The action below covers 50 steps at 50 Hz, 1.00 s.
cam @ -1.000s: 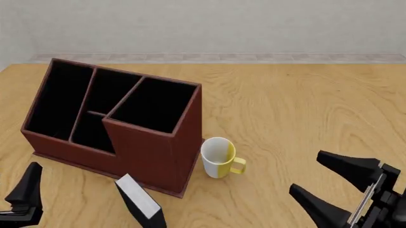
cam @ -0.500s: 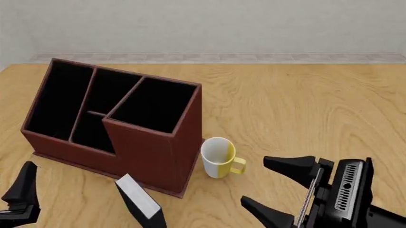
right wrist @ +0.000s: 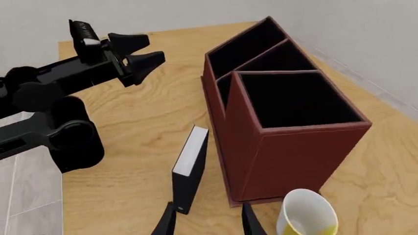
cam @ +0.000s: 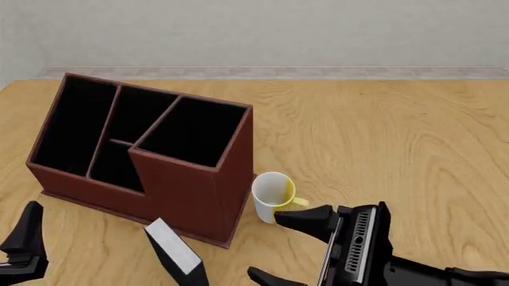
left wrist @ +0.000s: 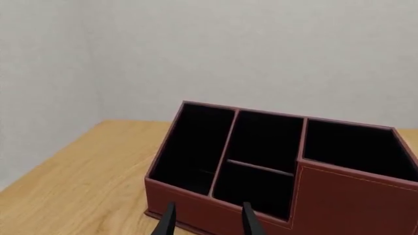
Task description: Pick up the book and place it in the right compartment of the caddy.
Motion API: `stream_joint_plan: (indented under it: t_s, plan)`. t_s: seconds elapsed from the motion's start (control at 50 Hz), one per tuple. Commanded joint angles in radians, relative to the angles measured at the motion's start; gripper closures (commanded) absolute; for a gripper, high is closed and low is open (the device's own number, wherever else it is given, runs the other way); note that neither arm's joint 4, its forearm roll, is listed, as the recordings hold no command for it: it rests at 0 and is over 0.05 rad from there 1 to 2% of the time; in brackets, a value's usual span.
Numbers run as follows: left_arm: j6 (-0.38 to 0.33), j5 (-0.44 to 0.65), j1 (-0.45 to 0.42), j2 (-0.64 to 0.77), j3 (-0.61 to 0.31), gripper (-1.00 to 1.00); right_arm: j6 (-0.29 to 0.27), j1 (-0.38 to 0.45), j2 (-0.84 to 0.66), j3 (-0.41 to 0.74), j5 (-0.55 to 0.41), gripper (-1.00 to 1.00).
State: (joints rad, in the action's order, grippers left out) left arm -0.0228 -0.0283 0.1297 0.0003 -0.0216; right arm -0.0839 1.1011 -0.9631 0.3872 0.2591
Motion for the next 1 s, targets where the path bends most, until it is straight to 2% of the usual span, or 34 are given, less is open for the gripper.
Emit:
stream_joint_plan:
  t_s: [0.02, 0.24, 0.58, 0.6, 0.7, 1.0]
  plan:
    - [-0.005, 0.007, 0.002, 0.0, -0.009, -1.0, 0.031, 0.06, -0.111, 0.027, 0.075, -1.0]
    - [-0.006, 0.0, 0.009, 0.0, -0.002, -1.0, 0.054, 0.08, -0.19, 0.038, 0.137, -1.0]
    - [-0.002, -0.003, 0.015, 0.0, -0.003, -1.0, 0.087, 0.06, -0.279, 0.023, 0.23, -1.0]
    - [-0.018, -0.004, 0.018, 0.0, -0.001, -1.0, 0.09, 0.059, -0.284, 0.023, 0.234, -1.0]
    - [-0.002, -0.012, 0.023, 0.0, 0.004, -1.0, 0.1, 0.063, -0.319, 0.024, 0.262, -1.0]
    - [0.004, -0.006, 0.025, 0.0, 0.01, -1.0, 0.108, 0.076, -0.406, 0.042, 0.311, -1.0]
